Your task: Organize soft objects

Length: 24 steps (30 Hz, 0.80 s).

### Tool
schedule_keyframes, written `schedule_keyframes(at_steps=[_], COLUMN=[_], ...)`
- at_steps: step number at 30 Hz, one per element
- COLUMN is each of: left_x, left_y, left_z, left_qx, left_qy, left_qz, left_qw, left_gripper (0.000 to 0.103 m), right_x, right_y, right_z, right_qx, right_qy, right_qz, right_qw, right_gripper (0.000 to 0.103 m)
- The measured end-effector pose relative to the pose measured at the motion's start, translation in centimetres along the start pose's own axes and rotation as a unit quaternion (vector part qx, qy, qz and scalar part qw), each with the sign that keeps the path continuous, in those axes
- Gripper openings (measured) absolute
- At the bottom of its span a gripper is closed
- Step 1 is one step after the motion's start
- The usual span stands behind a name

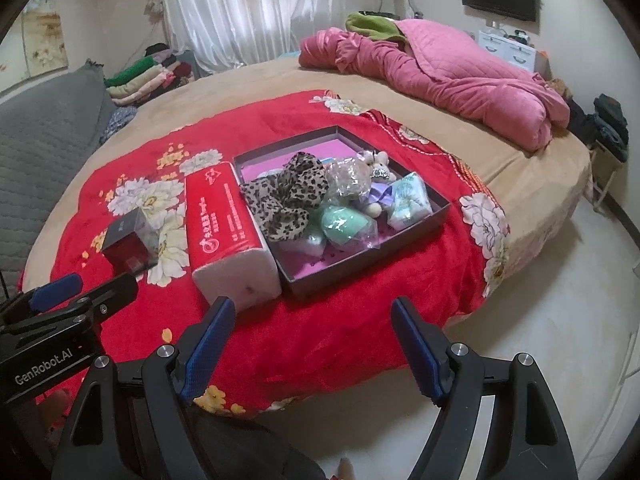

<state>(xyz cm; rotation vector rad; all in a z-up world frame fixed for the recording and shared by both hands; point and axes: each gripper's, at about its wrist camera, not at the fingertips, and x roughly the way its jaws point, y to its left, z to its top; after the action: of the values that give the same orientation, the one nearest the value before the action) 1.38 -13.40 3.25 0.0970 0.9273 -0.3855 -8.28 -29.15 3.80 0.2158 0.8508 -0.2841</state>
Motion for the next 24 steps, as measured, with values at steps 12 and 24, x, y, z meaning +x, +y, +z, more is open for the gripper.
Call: schedule_keyframes(at_steps=[12,24], left_x=[0.09,0.22], left_y=[0.01,0.13], left_z=[-0.04,-0.28], left_qx=[0.001,-0.001], left_qy=[0.002,0.002], left_qz=[0.001,0.003], left_qw=[1.0000,1.0000], left_gripper=[0.081,0.081], right_x=[0.15,-0.07], right_y=[-0.15,0.51], right_z=[-0.07,-0.29], right_qx=[-0.001,-0.009], right_qy=[0.003,0.001], right_qz=[0.002,0.004], right_qw=[1.000,1.000], right_gripper=[0.081,0.081])
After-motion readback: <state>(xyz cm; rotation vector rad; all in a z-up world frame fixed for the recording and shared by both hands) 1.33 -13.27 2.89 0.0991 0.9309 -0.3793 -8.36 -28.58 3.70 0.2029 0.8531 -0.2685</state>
